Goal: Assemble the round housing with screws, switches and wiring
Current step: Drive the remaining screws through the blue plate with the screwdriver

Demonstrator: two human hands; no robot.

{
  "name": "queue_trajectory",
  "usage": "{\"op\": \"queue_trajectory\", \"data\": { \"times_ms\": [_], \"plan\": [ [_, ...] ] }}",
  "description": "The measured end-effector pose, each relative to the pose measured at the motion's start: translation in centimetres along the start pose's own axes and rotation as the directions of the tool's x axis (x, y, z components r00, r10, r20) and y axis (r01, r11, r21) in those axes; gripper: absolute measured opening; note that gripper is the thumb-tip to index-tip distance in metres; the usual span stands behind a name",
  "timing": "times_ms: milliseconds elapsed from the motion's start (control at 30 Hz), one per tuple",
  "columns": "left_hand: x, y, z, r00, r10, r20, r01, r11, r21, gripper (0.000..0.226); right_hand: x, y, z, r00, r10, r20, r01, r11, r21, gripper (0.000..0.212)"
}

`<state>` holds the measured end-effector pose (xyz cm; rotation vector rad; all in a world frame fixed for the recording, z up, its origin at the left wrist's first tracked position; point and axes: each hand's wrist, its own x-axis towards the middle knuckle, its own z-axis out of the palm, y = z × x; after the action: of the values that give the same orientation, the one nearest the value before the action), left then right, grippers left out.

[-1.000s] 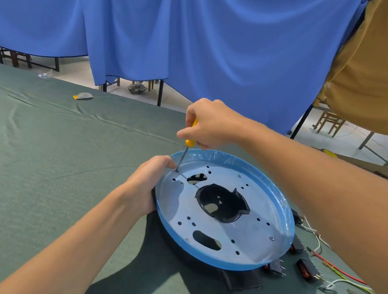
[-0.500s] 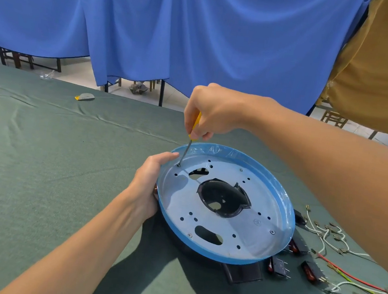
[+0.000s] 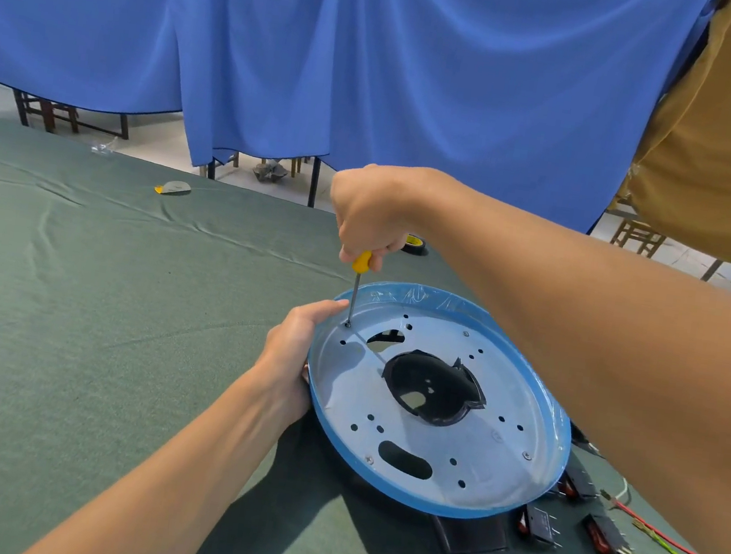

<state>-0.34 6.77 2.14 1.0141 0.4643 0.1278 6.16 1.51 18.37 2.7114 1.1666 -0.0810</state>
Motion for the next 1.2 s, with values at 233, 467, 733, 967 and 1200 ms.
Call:
{"op": "queue_trajectory", "data": {
  "times_ms": [233, 467, 733, 967, 1200],
  "plan": [
    [-0.1, 0.1, 0.1, 1.000, 0.009, -0.010, -0.008, 1.000, 0.008, 0.048, 0.9, 0.0, -0.3, 0.936, 0.220, 0.274, -0.223, 0.975, -0.020, 0.020],
    [0.1, 0.1, 0.1, 0.999, -0.003, -0.033, 0.003, 1.000, 0.013, 0.048, -1.6, -0.2, -0.4, 0.997, -0.054, 0.046, 0.058, 0.994, -0.089, 0.011],
    [-0.1, 0.0, 0.1, 0.999, -0.005, -0.050, 0.006, 1.000, 0.012, 0.050, -0.6, 0.5, 1.9, 0.989, 0.026, -0.149, -0.023, 0.999, 0.025, 0.028],
    [0.0, 0.0, 0.1, 0.999, 0.000, -0.033, 0.000, 1.000, 0.005, 0.050, -0.8, 1.2, 1.1, 0.987, -0.050, -0.153, 0.051, 0.999, 0.005, 0.012],
    [-0.1, 0.0, 0.2, 0.999, -0.009, -0.035, 0.009, 1.000, 0.000, 0.049, -0.2, 1.5, 2.7, 0.962, 0.040, -0.269, -0.037, 0.999, 0.014, 0.038]
  ]
}}
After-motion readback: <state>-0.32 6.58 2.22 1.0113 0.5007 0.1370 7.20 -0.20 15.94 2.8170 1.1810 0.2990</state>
